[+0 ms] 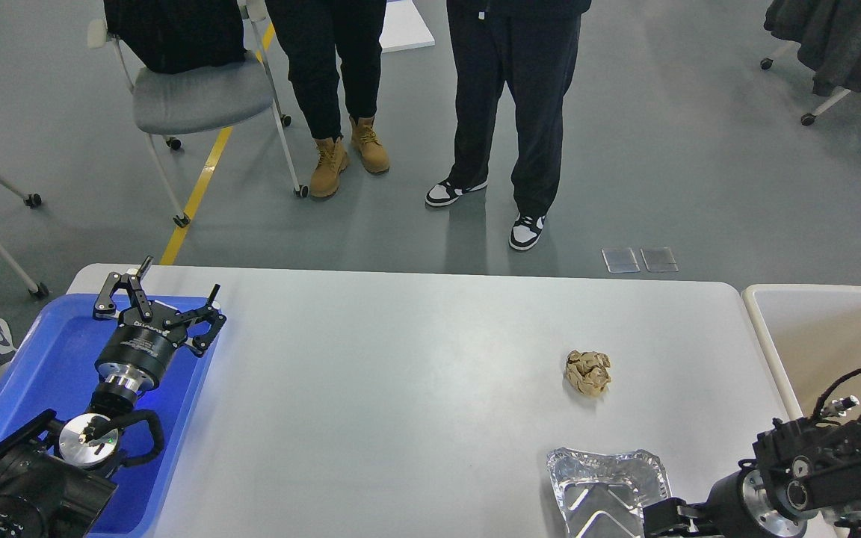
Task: Tidy desktop
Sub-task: 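Lower the right gripper onto the foil tray and close on it, then lift the foil tray with the right gripper toward the white bin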
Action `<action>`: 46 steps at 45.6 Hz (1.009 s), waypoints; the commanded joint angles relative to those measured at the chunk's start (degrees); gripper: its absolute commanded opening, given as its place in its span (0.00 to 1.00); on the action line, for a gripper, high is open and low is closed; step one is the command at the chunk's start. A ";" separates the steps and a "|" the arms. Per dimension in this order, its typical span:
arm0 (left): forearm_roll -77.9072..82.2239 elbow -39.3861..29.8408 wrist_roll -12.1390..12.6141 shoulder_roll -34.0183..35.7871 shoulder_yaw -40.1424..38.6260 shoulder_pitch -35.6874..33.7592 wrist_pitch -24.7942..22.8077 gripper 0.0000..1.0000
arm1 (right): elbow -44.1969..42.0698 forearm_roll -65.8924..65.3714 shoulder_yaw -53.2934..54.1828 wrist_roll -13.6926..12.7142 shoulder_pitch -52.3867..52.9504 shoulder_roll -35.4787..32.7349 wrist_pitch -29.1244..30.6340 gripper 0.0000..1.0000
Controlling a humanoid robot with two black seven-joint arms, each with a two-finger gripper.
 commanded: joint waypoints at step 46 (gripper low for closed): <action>0.09 0.00 0.09 0.00 0.00 -0.09 0.00 1.00 | -2.87 -0.65 -3.19 7.83 -4.49 -0.81 -4.82 0.00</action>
